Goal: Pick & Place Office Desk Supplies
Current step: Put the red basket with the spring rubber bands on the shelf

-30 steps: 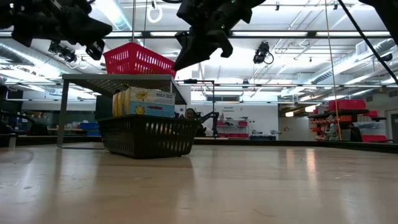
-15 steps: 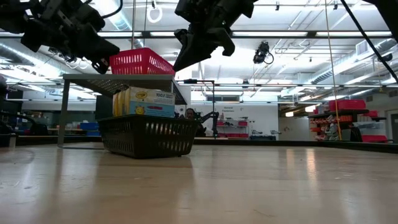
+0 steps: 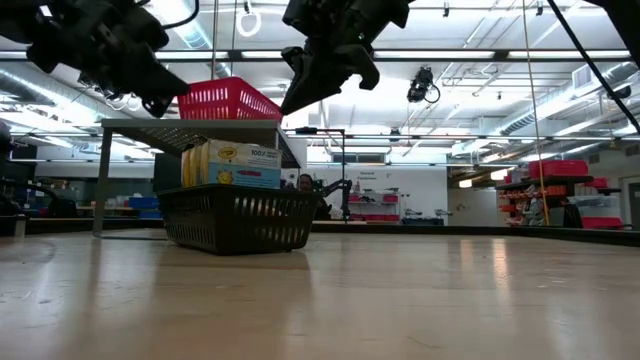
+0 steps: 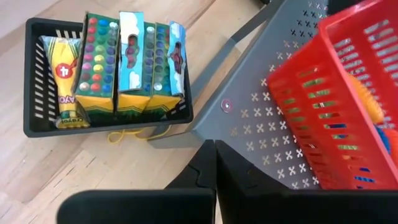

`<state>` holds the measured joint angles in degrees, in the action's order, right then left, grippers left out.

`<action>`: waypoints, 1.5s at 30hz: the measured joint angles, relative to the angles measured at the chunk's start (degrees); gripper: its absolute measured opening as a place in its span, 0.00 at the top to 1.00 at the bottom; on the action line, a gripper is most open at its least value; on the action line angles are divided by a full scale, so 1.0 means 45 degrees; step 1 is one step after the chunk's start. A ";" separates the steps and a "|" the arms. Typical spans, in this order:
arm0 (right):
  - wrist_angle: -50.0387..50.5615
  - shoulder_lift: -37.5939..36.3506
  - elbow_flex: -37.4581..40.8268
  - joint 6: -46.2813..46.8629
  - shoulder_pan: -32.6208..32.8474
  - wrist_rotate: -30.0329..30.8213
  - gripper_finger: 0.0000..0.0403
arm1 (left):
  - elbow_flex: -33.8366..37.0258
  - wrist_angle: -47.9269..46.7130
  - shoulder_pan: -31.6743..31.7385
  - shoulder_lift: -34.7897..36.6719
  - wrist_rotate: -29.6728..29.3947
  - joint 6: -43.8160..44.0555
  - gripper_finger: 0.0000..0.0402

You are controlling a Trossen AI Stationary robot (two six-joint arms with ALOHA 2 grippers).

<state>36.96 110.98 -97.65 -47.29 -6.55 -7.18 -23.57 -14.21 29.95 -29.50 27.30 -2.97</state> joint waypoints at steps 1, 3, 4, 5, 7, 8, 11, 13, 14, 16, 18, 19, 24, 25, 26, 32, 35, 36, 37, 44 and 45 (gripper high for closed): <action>-0.0011 0.0000 0.0000 -0.0019 0.0000 0.0000 1.00 | -0.0005 -0.0105 0.0000 -0.0017 -0.0412 0.0015 1.00; -0.0027 0.0000 0.0000 -0.0019 0.0000 0.0000 1.00 | 0.0000 -0.0322 0.0000 -0.0033 -0.1290 0.0088 1.00; -0.0029 0.0000 0.0000 -0.0019 0.0000 -0.0002 1.00 | 0.0000 -0.0341 0.0000 -0.0026 -0.1737 0.0132 1.00; -0.0039 -0.0005 0.0000 -0.0007 0.0000 -0.0003 1.00 | 0.0000 -0.0349 0.0000 -0.0022 -0.2134 0.0187 1.00; -0.0032 -0.0005 0.0000 0.0025 0.0000 0.0000 1.00 | 0.0000 -0.0431 0.0000 -0.0023 -0.2718 0.0221 1.00; -0.0037 -0.0005 0.0000 0.0025 0.0000 -0.0005 1.00 | 0.0000 -0.0453 0.0000 -0.0023 -0.3036 0.0244 1.00; -0.0070 -0.0005 0.0000 0.0016 0.0000 -0.0002 1.00 | 0.0000 -0.0433 0.0000 0.0049 -0.4235 0.0337 1.00; -0.0075 -0.0005 0.0000 -0.0019 0.0000 -0.0005 1.00 | 0.0000 -0.0407 0.0000 0.0119 -0.5311 0.0347 1.00; -0.0087 -0.0005 0.0000 -0.0019 0.0000 -0.0001 1.00 | 0.0000 -0.0390 0.0000 0.0143 -0.5906 0.0348 1.00; -0.0114 -0.0005 0.0000 -0.0019 0.0000 -0.0002 1.00 | 0.0000 -0.0342 0.0000 0.0161 -0.7137 0.0352 1.00; -0.0115 -0.0005 0.0000 -0.0017 0.0000 -0.0001 1.00 | 0.0000 -0.0301 0.0005 0.0161 -0.8115 0.0322 1.00; -0.0115 -0.0005 0.0000 0.0006 0.0000 -0.0002 1.00 | 0.0000 -0.0313 0.0005 0.0164 -0.8388 0.0265 1.00; -0.0062 -0.0010 0.0000 0.0025 0.0000 0.0000 1.00 | 0.0000 -0.0337 0.0004 0.0293 -0.5876 0.0355 1.00; -0.0061 -0.0010 0.0000 0.0025 0.0000 0.0000 1.00 | 0.0000 -0.0340 0.0000 0.0323 -0.5094 0.0452 1.00; -0.0053 -0.0010 0.0000 0.0025 0.0000 -0.0005 1.00 | 0.0000 -0.0298 -0.0003 0.0336 -0.4398 0.0503 1.00; -0.0027 -0.0010 0.0000 0.0015 0.0000 -0.0005 1.00 | 0.0000 -0.0135 -0.0005 0.0284 -0.2043 0.0542 1.00; -0.0050 -0.0010 0.0000 -0.0019 0.0000 -0.0005 1.00 | 0.0039 0.0385 -0.0038 -0.0109 -0.2012 0.0741 1.00; -0.0073 -0.0010 0.0000 -0.0019 0.0000 -0.0005 1.00 | 0.0039 0.0579 -0.0101 -0.0328 -0.1919 0.0805 1.00; -0.0081 -0.0012 0.0000 -0.0022 0.0000 -0.0005 1.00 | 0.0045 0.0775 -0.0217 -0.0569 -0.1716 0.0805 1.00; -0.0170 -0.0015 0.0000 0.0018 0.0000 -0.0005 1.00 | 0.0049 0.2269 -0.1018 -0.2438 -0.1856 0.0784 1.00; -0.0173 -0.0015 0.0000 0.0020 0.0000 -0.0005 1.00 | 0.0049 0.2436 -0.1083 -0.2616 -0.1931 0.0789 1.00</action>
<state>36.18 110.91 -97.65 -47.20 -6.55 -7.20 -23.35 -3.25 25.08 -41.27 18.61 0.58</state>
